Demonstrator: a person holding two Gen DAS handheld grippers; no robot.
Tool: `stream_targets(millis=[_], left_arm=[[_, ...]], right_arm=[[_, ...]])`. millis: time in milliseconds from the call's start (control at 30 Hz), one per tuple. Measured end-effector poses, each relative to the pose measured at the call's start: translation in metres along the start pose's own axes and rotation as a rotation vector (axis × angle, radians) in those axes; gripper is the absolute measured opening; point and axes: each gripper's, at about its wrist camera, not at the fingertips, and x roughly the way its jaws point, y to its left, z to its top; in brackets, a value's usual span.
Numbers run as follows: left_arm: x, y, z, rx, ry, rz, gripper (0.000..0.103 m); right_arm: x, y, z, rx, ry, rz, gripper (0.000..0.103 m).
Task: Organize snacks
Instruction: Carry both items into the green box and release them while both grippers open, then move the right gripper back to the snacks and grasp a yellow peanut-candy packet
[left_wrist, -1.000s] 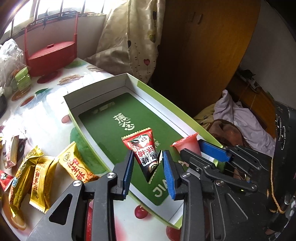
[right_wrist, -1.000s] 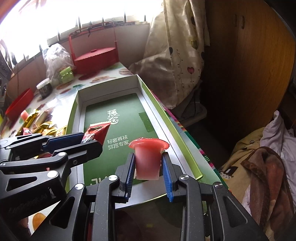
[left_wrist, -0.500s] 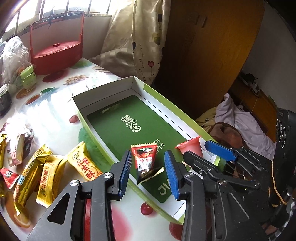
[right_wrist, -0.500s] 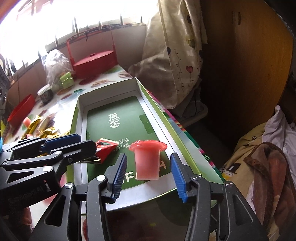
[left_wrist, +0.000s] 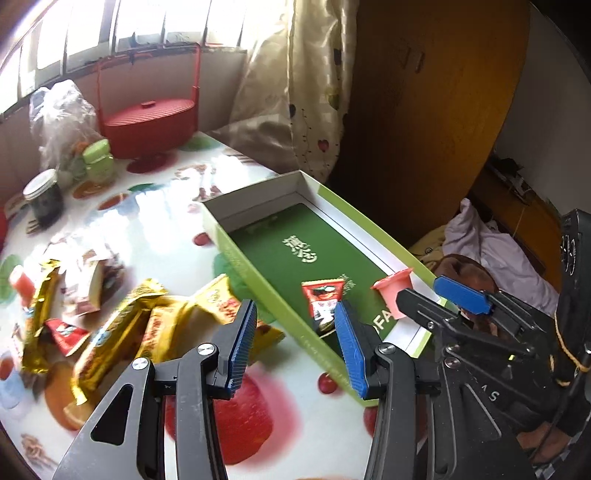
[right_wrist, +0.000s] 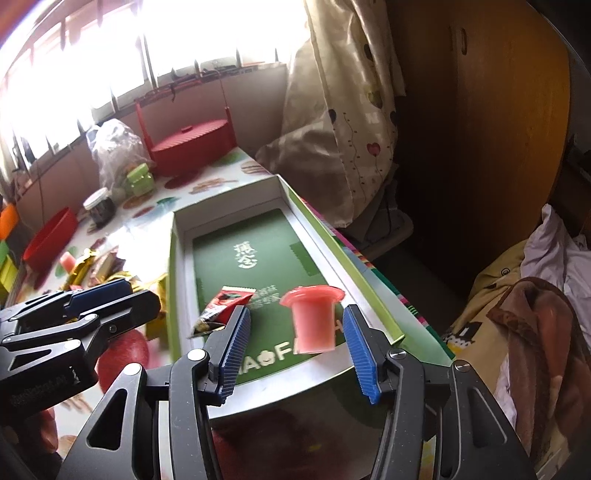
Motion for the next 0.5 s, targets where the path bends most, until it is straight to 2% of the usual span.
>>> stream_targets(millis=[500], left_arm=[[-0.057, 0.037, -0.018, -0.003, -0.112, 0.134, 0.045]], right_arm=[[-0.025, 0.055, -0.002, -0.041, -0.049, 0.078, 0.053]])
